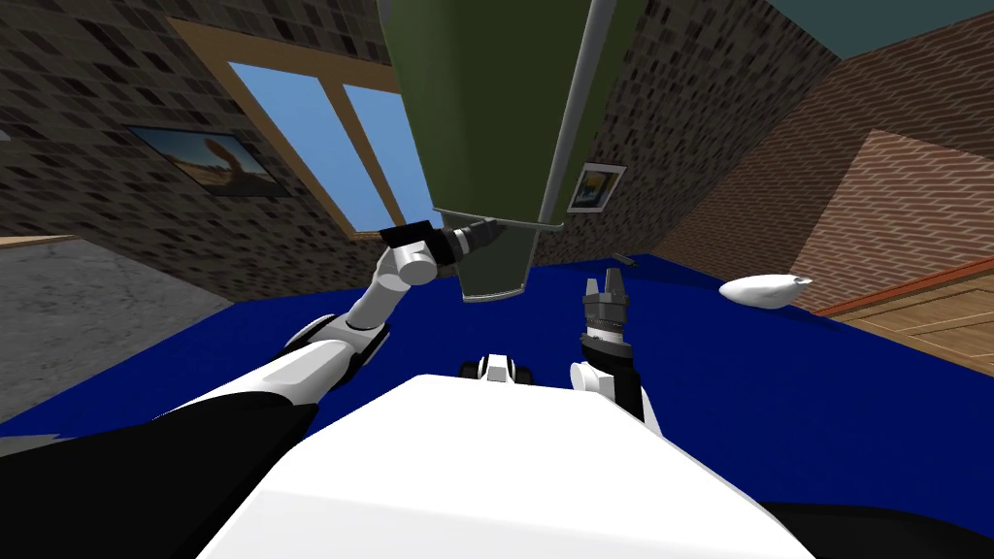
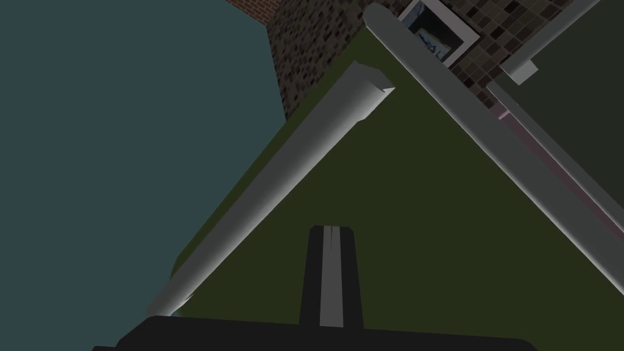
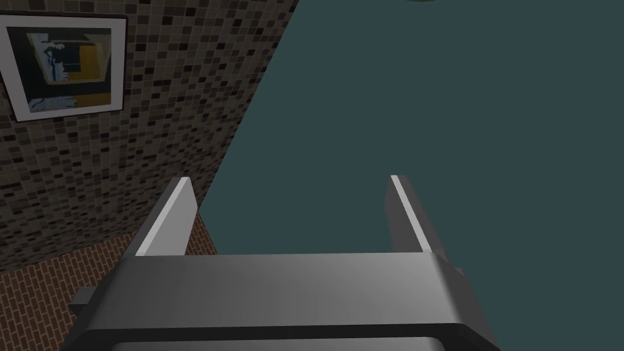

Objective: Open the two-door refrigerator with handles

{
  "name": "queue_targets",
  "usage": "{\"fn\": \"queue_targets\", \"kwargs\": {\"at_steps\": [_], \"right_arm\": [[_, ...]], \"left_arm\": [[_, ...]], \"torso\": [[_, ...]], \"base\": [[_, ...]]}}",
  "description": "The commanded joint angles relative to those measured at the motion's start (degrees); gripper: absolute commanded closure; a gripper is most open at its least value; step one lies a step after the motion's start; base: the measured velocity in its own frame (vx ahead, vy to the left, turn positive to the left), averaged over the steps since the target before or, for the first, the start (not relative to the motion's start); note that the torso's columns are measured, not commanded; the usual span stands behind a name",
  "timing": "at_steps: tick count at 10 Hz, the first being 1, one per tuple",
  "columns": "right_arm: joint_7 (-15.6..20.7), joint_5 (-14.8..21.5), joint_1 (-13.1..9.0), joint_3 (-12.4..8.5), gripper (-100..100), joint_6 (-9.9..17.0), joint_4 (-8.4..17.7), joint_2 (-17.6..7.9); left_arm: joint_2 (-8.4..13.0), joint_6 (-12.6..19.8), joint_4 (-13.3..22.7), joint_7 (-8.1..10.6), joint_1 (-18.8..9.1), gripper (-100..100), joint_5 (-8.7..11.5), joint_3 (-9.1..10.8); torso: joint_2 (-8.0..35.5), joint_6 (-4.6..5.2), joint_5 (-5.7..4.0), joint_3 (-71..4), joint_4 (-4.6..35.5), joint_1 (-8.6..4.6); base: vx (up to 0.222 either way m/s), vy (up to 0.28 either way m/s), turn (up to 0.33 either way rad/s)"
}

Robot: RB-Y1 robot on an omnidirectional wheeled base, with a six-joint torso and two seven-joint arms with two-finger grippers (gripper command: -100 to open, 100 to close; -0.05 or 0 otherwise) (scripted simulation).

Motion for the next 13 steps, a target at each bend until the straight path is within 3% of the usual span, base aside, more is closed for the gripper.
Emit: {"fn": "queue_targets", "kwargs": {"at_steps": [1, 3, 5, 6, 7, 11, 13], "right_arm": [[0.0, 0.0, 0.0, 0.0, 0, 0.0, 0.0, 0.0], [0.0, 0.0, 0.0, 0.0, 0, 0.0, 0.0, 0.0], [0.0, 0.0, 0.0, 0.0, 0, 0.0, 0.0, 0.0], [0.0, 0.0, 0.0, 0.0, 0, 0.0, 0.0, 0.0], [0.0, 0.0, 0.0, 0.0, 0, 0.0, 0.0, 0.0], [0.0, 0.0, 0.0, 0.0, 0, 0.0, 0.0, 0.0], [0.0, 0.0, 0.0, 0.0, 0, 0.0, 0.0, 0.0]], "left_arm": [[-0.4, 0.5, -3.1, -0.04, 0.3, 100, 1.3, -0.69], [-0.3, 0.7, -6.7, -0.55, 0.6, 100, 4.1, -1.51], [-0.3, 0.8, -6.4, -0.39, 0.6, 100, 3.8, -1.44], [0.2, 1.2, -6.2, -0.66, 0.1, -100, 3.8, -1.40], [0.3, 1.4, -6.1, -0.70, 0.0, -100, 3.7, -1.39], [1.3, 2.7, -5.5, -0.98, -1.3, -100, 3.3, -1.29], [1.9, 3.6, -5.0, -1.14, -2.1, -100, 3.1, -1.23]], "torso": [[0.0, 0.00, 0.04, 0.0, 0.0, 0.05], [0.0, 0.02, -0.11, 0.0, 0.0, -0.36], [-0.1, 0.01, -0.02, -0.1, 0.0, -0.16], [-0.2, 0.03, -0.14, -0.1, -0.1, -0.57], [-0.3, 0.06, -0.27, -0.2, -0.1, -0.94], [0.0, 0.00, 0.02, 0.0, 0.0, 0.02], [0.0, 0.01, -0.03, 0.0, 0.0, -0.14]], "base": [[-0.058, 0.232, 0.002], [-0.063, 0.249, 0.020], [-0.015, 0.167, -0.004], [0.077, -0.063, -0.050], [0.125, -0.124, -0.028], [0.138, -0.170, -0.032], [0.167, -0.185, -0.042]]}}
